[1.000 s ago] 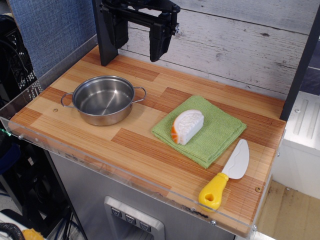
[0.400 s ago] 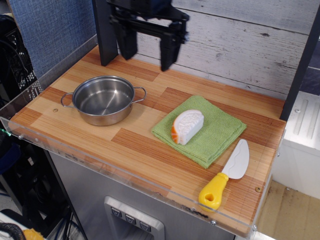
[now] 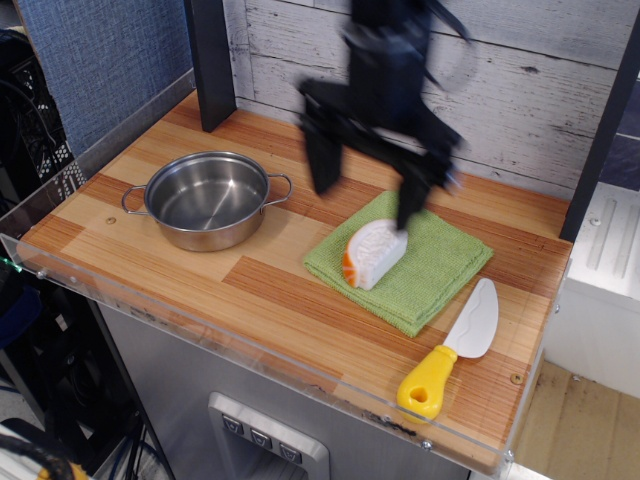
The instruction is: Place the knife on the far edge of the table beside the metal pot.
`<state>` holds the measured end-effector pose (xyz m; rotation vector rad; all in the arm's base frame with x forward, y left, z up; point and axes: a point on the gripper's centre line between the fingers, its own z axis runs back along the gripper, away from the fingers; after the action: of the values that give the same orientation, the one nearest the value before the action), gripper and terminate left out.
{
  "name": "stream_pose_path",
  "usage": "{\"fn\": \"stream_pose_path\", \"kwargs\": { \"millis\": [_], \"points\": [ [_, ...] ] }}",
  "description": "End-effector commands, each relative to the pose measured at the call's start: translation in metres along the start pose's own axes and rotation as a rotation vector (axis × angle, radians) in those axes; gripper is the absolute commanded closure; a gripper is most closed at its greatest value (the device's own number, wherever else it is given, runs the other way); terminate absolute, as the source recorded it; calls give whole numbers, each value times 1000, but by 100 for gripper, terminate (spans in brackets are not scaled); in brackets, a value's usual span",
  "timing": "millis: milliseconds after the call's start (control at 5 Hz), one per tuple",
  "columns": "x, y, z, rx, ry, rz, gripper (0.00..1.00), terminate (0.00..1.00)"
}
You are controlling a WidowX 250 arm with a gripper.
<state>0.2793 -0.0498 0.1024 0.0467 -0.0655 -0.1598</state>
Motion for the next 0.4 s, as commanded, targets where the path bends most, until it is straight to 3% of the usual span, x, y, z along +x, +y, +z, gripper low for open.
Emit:
{"fn": "stream_pose_path", "kwargs": {
  "millis": [0,200],
  "points": [
    [-9,-38,-15,80,-83,40,0,0],
    [-10,-49,-29,87,-51,70,0,0]
  ]
}}
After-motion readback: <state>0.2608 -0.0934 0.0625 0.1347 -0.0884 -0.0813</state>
